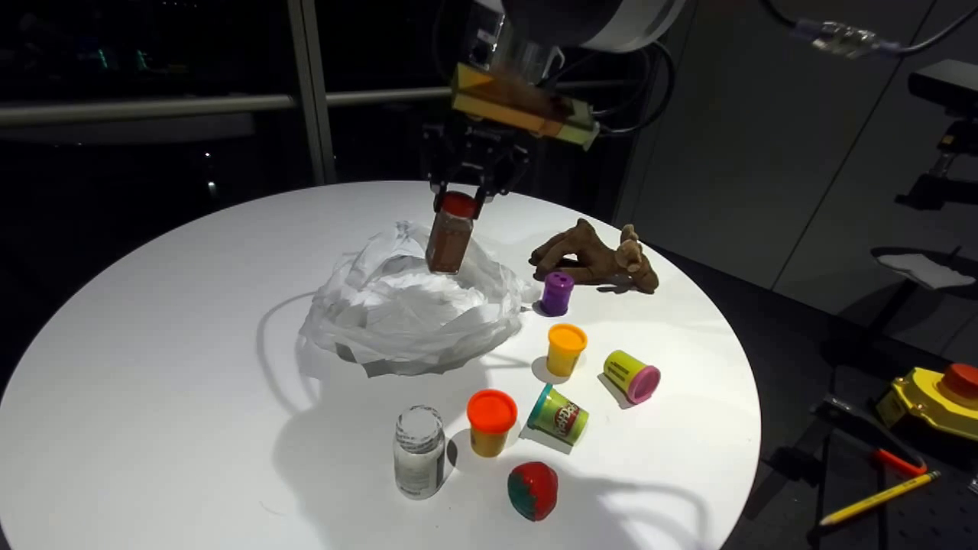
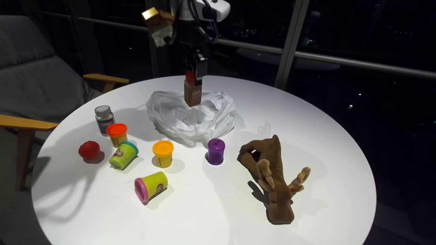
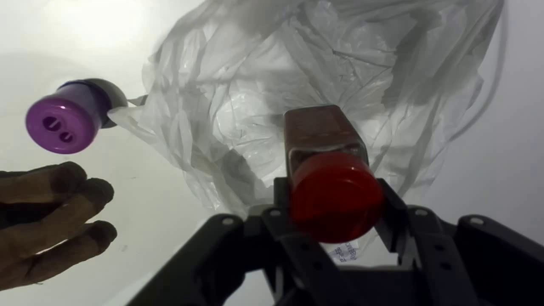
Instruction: Put the objects on the table in the plastic
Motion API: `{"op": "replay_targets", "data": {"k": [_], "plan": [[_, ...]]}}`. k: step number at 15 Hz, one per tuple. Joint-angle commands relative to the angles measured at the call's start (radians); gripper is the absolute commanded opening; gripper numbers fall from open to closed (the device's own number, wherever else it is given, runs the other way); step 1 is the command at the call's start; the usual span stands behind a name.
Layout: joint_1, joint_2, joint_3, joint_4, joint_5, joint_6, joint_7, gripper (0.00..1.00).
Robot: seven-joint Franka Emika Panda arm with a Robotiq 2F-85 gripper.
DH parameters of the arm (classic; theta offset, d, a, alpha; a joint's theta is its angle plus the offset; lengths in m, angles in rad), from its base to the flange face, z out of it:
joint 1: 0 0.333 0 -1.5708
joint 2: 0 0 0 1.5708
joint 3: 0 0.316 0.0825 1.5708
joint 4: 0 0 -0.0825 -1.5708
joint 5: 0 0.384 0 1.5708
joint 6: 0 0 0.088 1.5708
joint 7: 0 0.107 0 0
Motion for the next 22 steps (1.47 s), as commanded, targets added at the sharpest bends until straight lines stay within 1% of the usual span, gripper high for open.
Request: {"op": "replay_targets", "data": {"k": [1, 4, 7, 8, 9, 11, 12, 13, 17, 22], "plan": [[0.056, 0.168, -0.07, 0.193, -0.052, 0.0, 0.058, 0.24], [0.08, 0.258, -0.105, 0.287, -0.068, -0.037, 0.047, 0.24], [0.118, 0.309, -0.153, 0.338, -0.118, -0.065, 0.049, 0.24], [0.129, 0.317, -0.166, 0.345, -0.134, -0.075, 0.051, 0.54], [0.138, 0.323, -0.175, 0.35, -0.146, -0.083, 0.052, 0.74], [0.149, 0.293, -0.179, 0.332, -0.159, -0.1, 0.046, 0.88], [0.157, 0.264, -0.183, 0.309, -0.165, -0.097, 0.05, 0.97], [0.161, 0.227, -0.181, 0.279, -0.165, -0.091, 0.053, 1.0], [0.17, 0.026, -0.179, 0.103, -0.159, -0.065, 0.103, 1.0], [0.107, -0.214, -0.135, -0.164, -0.145, -0.05, 0.08, 1.0]]}}
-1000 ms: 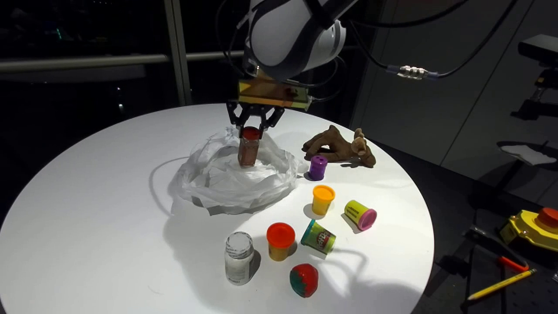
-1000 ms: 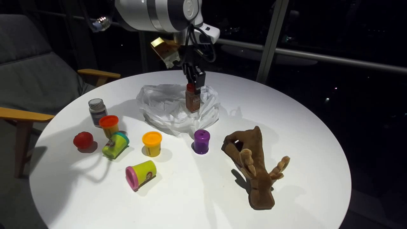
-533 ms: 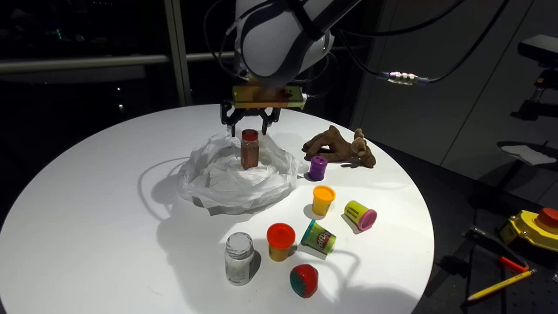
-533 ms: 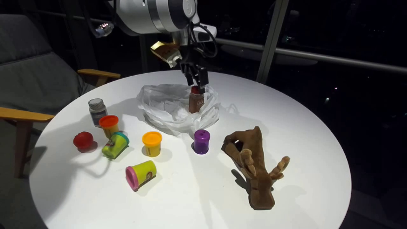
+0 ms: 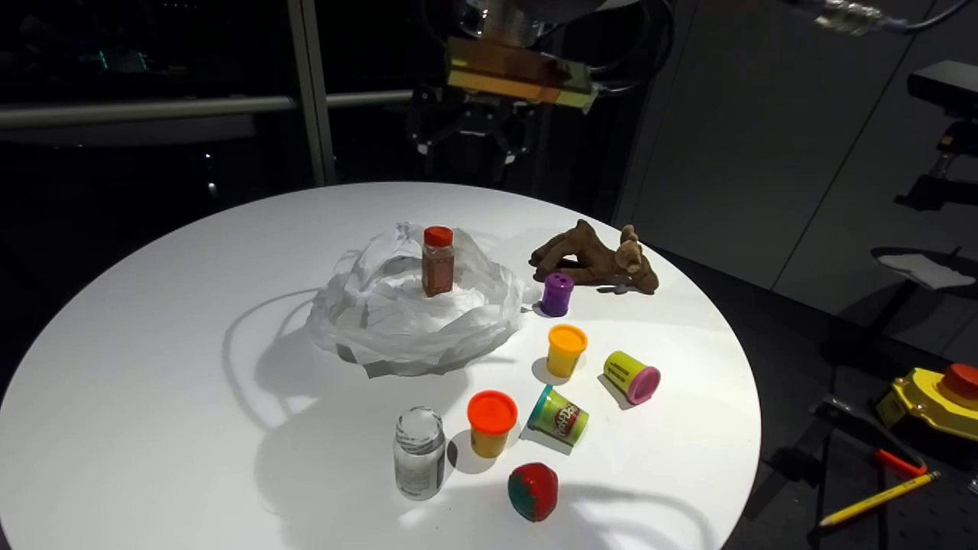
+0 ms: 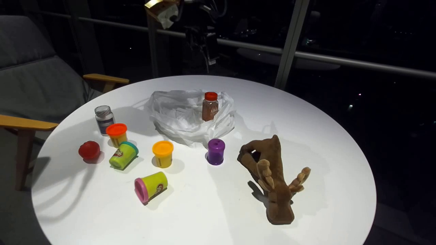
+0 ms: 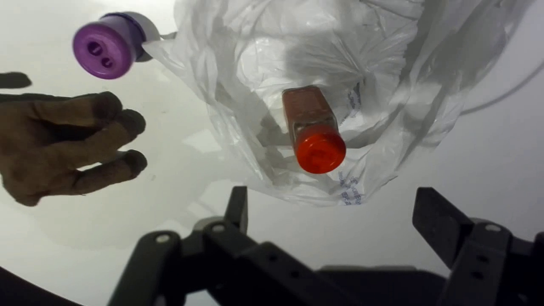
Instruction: Put the objects on the table in the plastic
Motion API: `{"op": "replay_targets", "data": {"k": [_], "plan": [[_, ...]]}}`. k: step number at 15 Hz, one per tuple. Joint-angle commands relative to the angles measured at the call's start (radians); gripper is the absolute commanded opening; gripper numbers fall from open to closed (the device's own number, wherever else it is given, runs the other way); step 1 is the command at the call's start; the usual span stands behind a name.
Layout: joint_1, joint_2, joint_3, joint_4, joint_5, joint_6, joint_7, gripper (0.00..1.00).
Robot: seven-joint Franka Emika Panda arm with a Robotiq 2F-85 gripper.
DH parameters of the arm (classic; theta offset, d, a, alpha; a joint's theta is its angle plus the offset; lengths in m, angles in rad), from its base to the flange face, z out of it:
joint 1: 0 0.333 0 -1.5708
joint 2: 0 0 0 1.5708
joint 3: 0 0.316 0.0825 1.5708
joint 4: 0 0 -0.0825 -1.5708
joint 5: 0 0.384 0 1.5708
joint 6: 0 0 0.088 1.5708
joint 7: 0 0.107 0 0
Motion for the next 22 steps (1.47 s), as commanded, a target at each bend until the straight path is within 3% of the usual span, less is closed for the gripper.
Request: {"op": "replay_targets", "data": {"k": [1, 6, 9, 17, 22], "plan": [[-0.052, -0.202, 0.031, -0.252, -0.004, 0.026, 0.002, 1.0], [-0.118, -0.245, 0.054, -0.437, -0.01, 0.034, 0.016, 1.0], [-0.163, -0.221, 0.059, -0.482, 0.061, 0.057, 0.028, 1.0], [-0.257, -0.13, 0.073, -0.442, 0.305, 0.082, -0.004, 1.0], [-0.258, -0.054, 0.072, -0.374, 0.354, 0.096, 0.013, 1.0]]}}
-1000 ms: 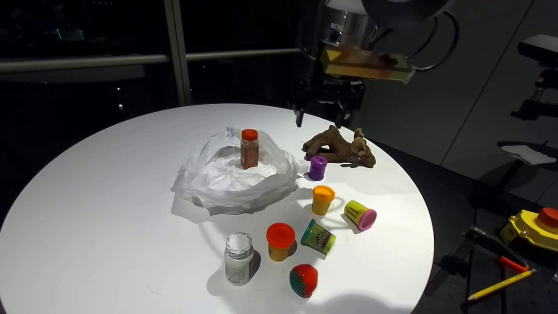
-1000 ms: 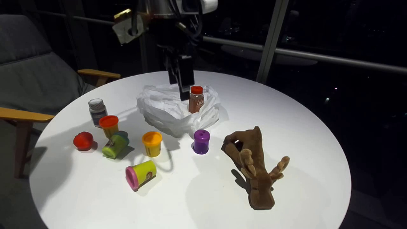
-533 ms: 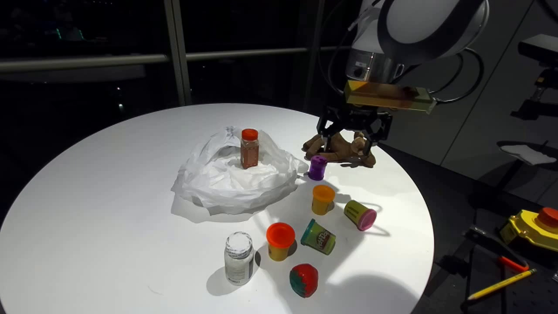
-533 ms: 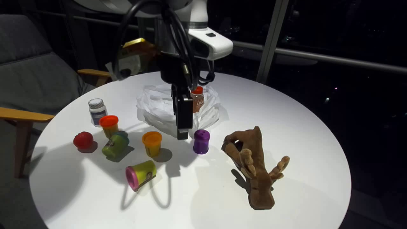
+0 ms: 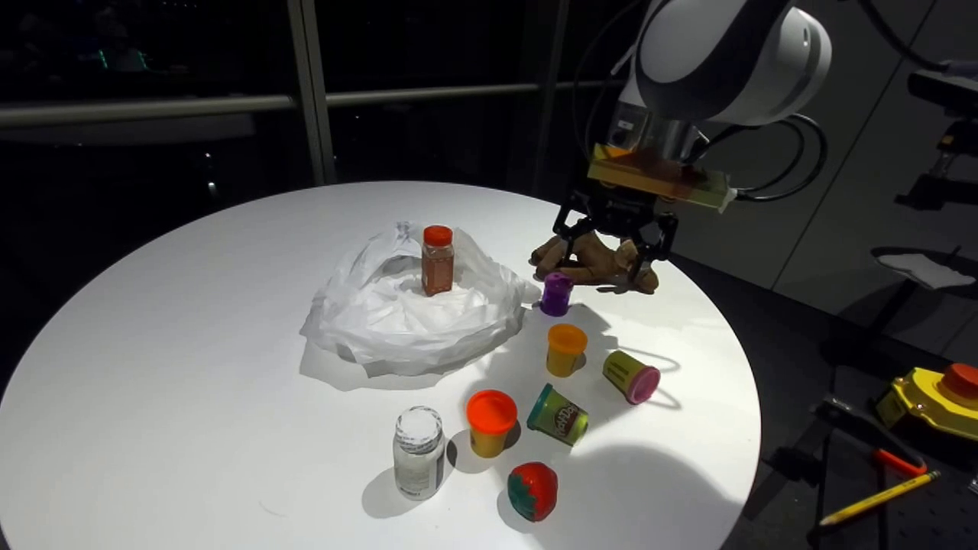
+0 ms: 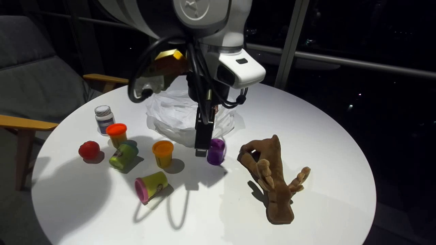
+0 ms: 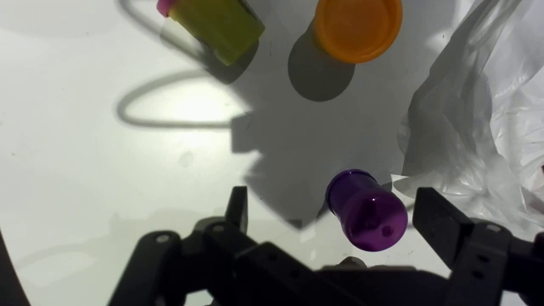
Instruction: Put the objects on the table in the plastic
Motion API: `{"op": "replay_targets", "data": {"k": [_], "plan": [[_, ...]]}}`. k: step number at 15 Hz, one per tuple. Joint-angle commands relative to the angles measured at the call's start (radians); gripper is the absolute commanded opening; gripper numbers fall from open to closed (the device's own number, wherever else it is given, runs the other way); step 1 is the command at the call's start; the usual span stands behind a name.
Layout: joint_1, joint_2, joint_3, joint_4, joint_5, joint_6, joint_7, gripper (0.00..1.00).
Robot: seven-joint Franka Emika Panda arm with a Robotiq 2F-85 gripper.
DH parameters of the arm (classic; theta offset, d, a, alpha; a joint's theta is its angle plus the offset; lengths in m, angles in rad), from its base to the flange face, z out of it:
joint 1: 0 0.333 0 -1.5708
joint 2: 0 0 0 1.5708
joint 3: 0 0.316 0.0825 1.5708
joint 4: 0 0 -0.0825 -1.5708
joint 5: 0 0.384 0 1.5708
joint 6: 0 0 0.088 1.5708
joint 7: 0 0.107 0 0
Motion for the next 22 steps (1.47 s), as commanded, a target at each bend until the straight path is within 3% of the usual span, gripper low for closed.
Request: {"op": "replay_targets", "data": {"k": [1, 13, 14, 15, 17, 21, 22], "plan": [[-0.009, 0.066, 0.014, 0.079, 0.027, 0.015, 0.012, 1.0], [-0.013, 0.234, 0.002, 0.243, 0.035, -0.005, 0.05, 1.0], [-0.011, 0.241, -0.003, 0.251, 0.029, -0.004, 0.054, 0.9], [-0.013, 0.247, -0.004, 0.259, 0.028, -0.007, 0.053, 0.73], [-0.014, 0.255, -0.008, 0.271, 0.023, -0.01, 0.052, 0.56], [-0.018, 0.241, -0.007, 0.267, 0.024, -0.03, 0.045, 0.27], [-0.014, 0.234, -0.013, 0.263, 0.017, -0.035, 0.05, 0.25]]}}
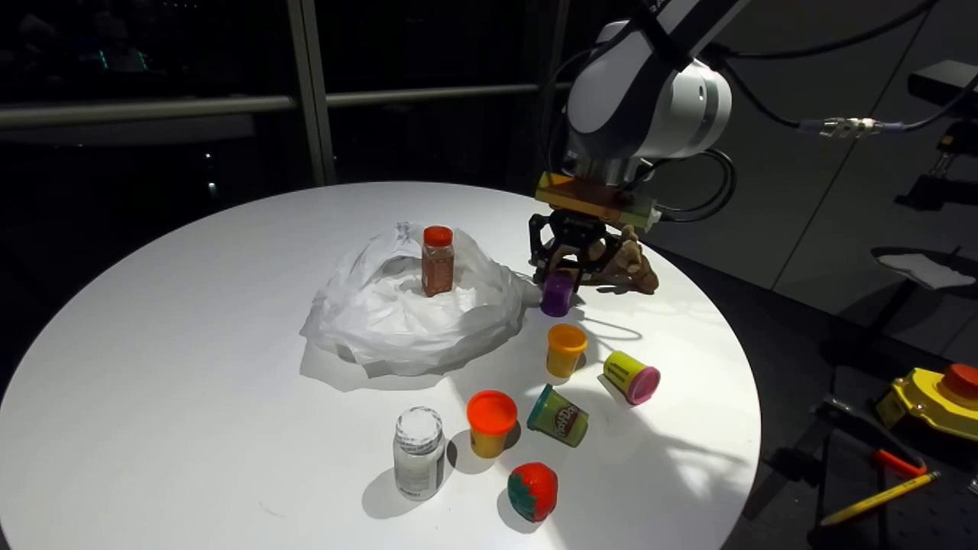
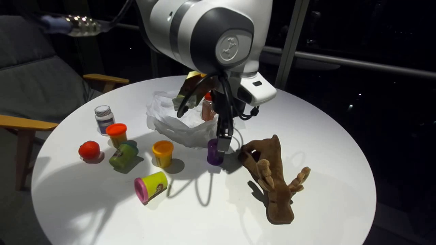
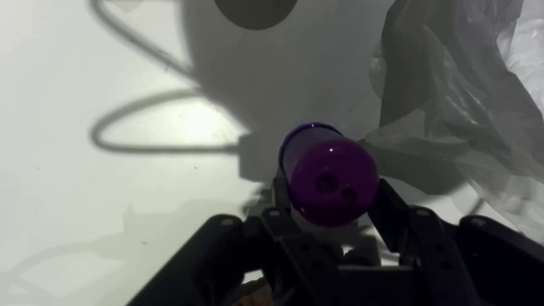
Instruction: Put the objects on the table in the plastic
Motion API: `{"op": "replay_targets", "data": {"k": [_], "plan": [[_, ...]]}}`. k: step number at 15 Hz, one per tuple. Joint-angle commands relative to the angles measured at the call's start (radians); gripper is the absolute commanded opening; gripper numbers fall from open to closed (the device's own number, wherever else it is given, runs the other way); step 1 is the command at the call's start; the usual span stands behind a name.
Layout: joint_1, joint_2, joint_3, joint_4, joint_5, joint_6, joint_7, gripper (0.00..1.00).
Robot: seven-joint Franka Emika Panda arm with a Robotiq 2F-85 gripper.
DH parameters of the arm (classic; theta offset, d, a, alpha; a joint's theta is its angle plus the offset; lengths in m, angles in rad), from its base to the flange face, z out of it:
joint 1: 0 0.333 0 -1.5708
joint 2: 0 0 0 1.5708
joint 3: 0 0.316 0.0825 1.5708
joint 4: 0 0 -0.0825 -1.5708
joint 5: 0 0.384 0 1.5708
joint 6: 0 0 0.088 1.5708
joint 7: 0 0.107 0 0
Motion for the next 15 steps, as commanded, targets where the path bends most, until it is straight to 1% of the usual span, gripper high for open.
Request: {"op": "replay_targets", "data": {"k": [1, 5, 7, 9, 11, 13, 15], "plan": [[0.0, -0.027, -0.009, 0.008, 0.0, -0.037, 0.007, 0.25], [0.024, -0.115, -0.047, -0.003, -0.04, -0.07, 0.038, 0.25], [0.054, -0.183, -0.07, 0.0, -0.1, -0.098, 0.071, 0.25], [0.057, -0.234, -0.047, 0.03, -0.124, -0.125, 0.079, 0.25], [0.059, -0.252, -0.003, 0.07, -0.112, -0.145, 0.061, 0.25], [0.063, -0.241, 0.047, 0.103, -0.079, -0.149, 0.034, 0.25], [0.073, -0.2, 0.089, 0.122, -0.07, -0.124, 0.016, 0.25]]}}
